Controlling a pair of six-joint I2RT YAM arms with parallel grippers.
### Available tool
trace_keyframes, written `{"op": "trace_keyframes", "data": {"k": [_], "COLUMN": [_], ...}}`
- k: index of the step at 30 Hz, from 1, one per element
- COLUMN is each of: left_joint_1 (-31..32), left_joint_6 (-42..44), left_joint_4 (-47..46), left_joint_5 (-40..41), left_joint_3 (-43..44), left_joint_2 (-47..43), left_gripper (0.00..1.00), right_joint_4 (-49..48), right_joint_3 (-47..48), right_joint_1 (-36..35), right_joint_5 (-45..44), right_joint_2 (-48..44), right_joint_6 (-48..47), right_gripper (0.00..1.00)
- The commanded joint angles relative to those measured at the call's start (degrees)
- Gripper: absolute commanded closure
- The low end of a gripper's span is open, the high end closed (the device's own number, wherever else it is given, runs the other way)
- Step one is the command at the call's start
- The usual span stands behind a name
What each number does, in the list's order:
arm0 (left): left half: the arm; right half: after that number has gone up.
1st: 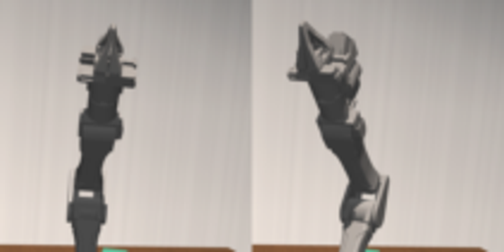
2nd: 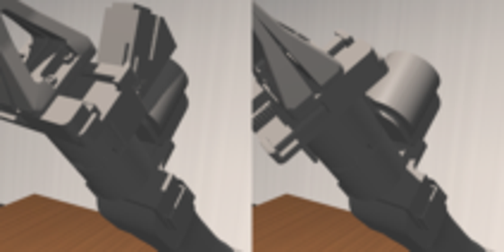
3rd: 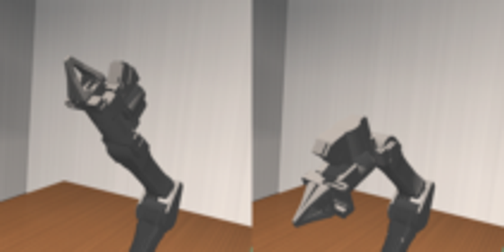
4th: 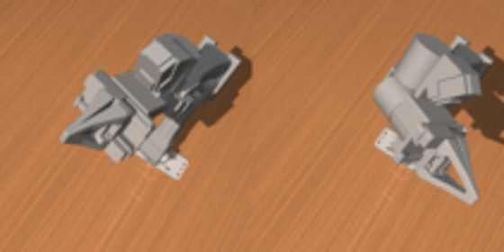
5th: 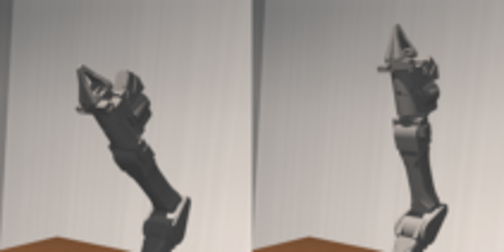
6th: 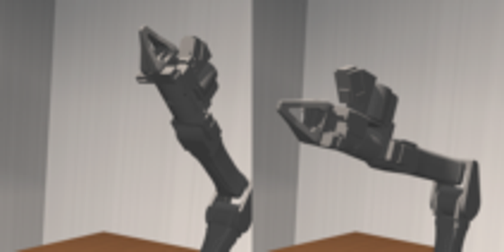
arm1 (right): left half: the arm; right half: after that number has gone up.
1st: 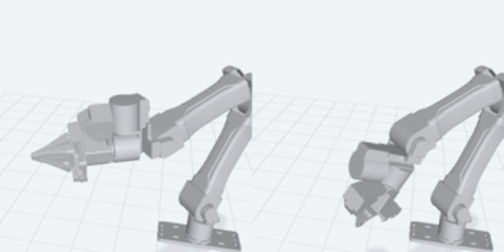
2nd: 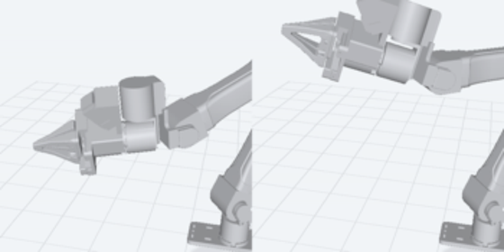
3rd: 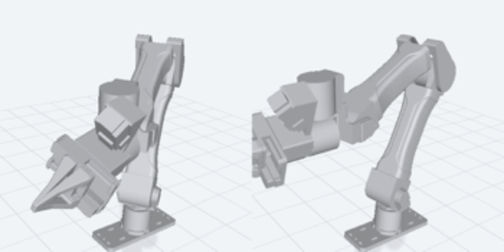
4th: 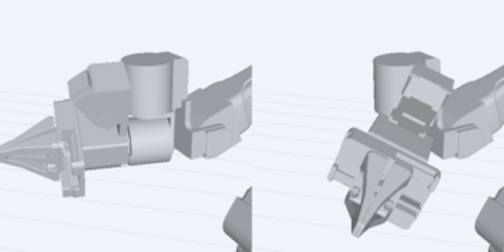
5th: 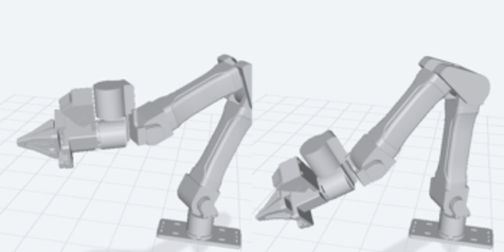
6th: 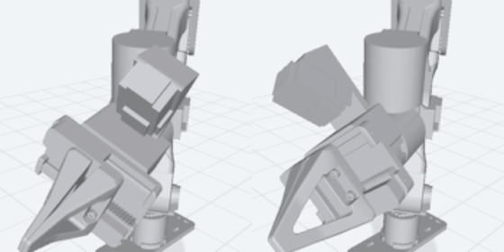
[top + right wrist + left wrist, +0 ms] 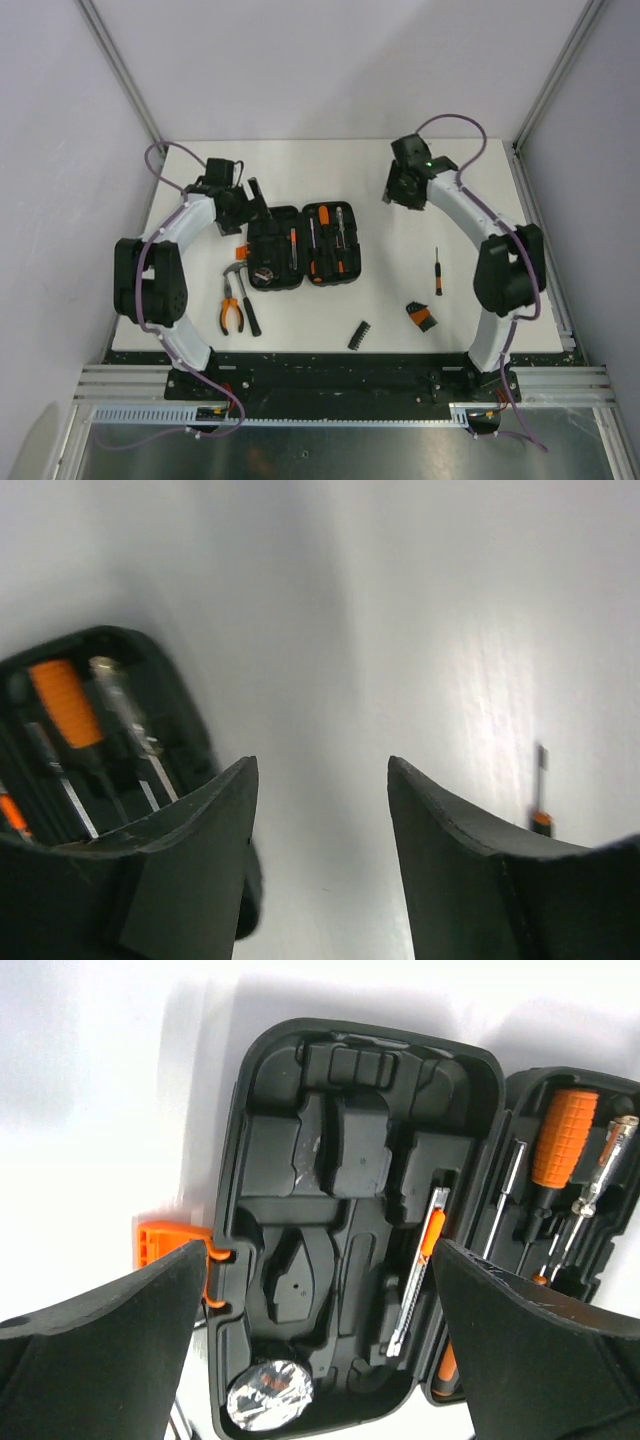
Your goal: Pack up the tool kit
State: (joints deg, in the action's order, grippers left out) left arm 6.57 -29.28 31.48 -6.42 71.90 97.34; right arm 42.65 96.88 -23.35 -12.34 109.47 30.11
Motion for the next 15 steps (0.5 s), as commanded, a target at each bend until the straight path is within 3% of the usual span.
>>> {"op": "trace_keyframes", "data": {"k": [1, 15], "left_joint_1": [-0.23, 1.42], "left_joint_6": [2.3, 0.1], "left_joint_4": [-4.2, -7.58], "left_joint_5": [-1.34, -11.35], "left_joint_3": [0.05, 1.7], "left_joint_2": [3.68, 11.29], "left_gripper": [0.01, 0.17], "right_joint_4": [-1.19, -0.28], "right_joint_3": [-11.09, -29.27], "right_joint_1": [2.44, 9.05], "right_joint_5": [-0.5, 3.24], "right_joint_2": [-7.16, -16.88], "right_joint_6": [1.31, -1.84], "right_gripper": [0.4, 0.4]}}
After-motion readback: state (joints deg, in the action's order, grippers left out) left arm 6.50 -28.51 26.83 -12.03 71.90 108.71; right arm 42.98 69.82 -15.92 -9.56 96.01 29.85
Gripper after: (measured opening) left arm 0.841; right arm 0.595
